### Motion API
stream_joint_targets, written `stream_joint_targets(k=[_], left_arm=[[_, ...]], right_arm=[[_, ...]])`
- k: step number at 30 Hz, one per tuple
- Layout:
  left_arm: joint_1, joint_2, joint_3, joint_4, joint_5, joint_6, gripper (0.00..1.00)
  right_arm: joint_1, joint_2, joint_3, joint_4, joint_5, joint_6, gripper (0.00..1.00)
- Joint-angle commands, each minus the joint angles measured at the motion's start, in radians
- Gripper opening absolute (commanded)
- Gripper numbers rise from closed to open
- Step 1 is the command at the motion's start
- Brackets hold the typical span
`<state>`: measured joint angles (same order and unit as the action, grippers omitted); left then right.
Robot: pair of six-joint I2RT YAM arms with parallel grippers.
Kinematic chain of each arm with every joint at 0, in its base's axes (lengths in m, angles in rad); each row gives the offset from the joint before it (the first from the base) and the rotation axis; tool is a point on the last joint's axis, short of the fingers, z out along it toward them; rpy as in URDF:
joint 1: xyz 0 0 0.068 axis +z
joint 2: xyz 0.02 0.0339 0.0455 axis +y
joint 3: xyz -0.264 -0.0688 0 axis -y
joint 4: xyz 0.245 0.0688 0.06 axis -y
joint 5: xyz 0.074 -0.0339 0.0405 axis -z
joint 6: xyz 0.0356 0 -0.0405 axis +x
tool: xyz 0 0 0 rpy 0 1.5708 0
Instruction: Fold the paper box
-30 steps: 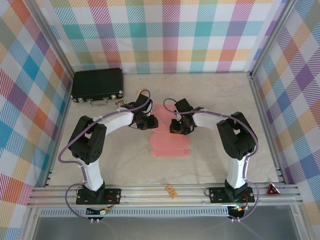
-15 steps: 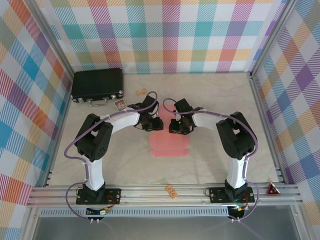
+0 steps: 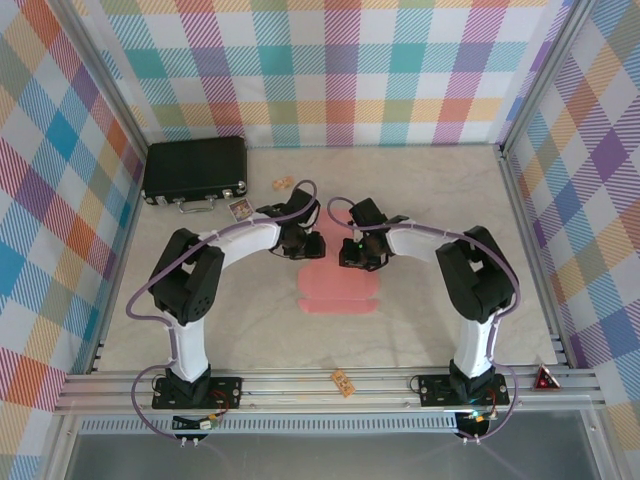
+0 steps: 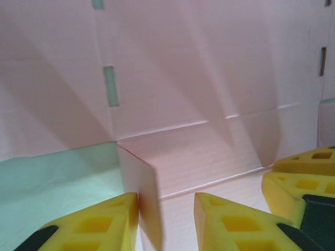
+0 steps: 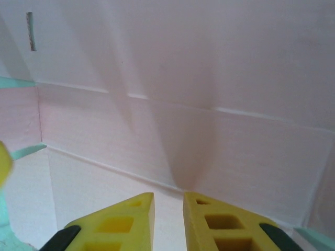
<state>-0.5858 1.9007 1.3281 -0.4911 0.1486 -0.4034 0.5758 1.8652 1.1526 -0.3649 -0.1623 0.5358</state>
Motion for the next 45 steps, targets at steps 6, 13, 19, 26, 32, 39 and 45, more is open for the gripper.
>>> stream_joint_targets(k=[6, 13, 19, 26, 32, 39, 45], left_arm=[[-0.057, -0.087, 0.081, -0.095, -0.094, 0.06, 0.04], [-0.096, 0.031, 0.145, -0.081, -0.004, 0.041, 0.0], [-0.105, 0.128, 0.182, -0.076, 0.01, 0.027, 0.0], [-0.105, 0.186, 0.177, -0.08, -0.013, 0.025, 0.0], [-0.107, 0.203, 0.158, -0.088, -0.037, 0.032, 0.0], [-0.107, 0.205, 0.143, -0.092, -0.049, 0.037, 0.0], [-0.107, 0.207, 0.14, -0.094, -0.053, 0.041, 0.0]], right_arm=[[-0.036, -0.152, -0.025, -0.032, 0.053, 0.012, 0.28], [-0.108, -0.219, -0.089, -0.043, 0.067, 0.006, 0.32], [-0.163, -0.248, -0.157, -0.025, 0.055, 0.005, 0.39], [-0.198, -0.224, -0.191, 0.006, 0.045, 0.016, 0.46], [-0.204, -0.171, -0.18, 0.047, 0.01, 0.032, 0.46], [-0.205, -0.132, -0.177, 0.079, -0.024, 0.032, 0.46], [-0.205, -0.126, -0.191, 0.139, -0.099, 0.016, 0.45]])
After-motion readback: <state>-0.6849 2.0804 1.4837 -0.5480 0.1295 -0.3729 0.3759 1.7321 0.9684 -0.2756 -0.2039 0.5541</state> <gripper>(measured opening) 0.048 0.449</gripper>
